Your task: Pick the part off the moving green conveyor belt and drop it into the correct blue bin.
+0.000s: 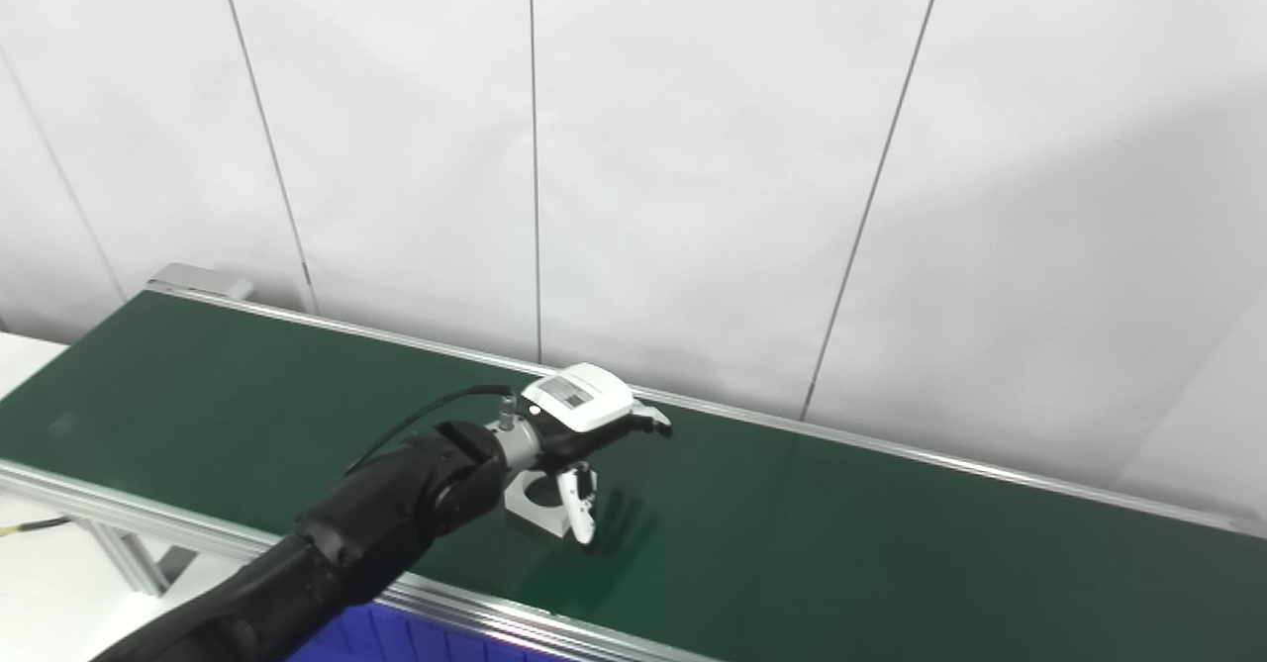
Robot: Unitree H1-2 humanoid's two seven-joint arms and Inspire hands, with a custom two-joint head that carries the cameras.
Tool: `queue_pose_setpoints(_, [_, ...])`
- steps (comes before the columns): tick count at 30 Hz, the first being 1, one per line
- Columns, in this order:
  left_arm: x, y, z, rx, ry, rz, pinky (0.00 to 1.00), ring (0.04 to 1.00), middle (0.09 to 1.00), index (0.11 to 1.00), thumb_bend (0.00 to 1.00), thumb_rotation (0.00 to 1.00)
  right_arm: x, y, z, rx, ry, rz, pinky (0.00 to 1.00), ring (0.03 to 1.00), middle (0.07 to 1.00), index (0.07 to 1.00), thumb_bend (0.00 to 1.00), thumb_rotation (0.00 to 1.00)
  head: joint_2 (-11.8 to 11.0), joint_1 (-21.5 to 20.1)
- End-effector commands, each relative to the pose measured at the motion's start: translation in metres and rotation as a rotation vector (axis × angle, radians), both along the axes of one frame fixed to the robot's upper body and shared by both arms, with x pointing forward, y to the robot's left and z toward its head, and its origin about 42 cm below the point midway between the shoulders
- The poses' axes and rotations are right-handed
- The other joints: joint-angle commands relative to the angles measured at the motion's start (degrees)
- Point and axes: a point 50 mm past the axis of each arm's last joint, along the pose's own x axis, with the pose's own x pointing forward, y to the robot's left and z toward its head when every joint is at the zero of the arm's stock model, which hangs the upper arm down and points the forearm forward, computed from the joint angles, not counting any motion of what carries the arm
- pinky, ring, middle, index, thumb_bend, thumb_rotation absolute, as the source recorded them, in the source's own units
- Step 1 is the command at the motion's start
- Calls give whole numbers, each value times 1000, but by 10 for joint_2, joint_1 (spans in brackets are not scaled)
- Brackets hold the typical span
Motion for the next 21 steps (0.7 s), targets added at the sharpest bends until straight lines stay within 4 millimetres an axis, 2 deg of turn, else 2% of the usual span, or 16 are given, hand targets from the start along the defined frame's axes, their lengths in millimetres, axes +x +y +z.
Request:
queue_pose_setpoints(1, [14,-7,33,-11,-66,-5,600,764,827,838,1000,247,9,5,13,14,-69,1,711,792,916,836,946,401,3,-1])
queue_pose_setpoints(11, [15,-8,26,44,-46,-14,594,767,826,830,1000,262,9,6,17,21,-84,4,711,792,915,834,944,394,14,-4])
queue_pose_setpoints(13, [15,-8,24,62,-38,-8,635,788,840,842,1000,277,8,7,18,22,-86,4,712,792,915,836,942,393,16,-5])
queue_pose_setpoints(21, [22,-9,14,102,-8,6,644,804,858,851,1000,280,8,11,19,16,-96,0,706,783,914,834,947,394,21,-16])
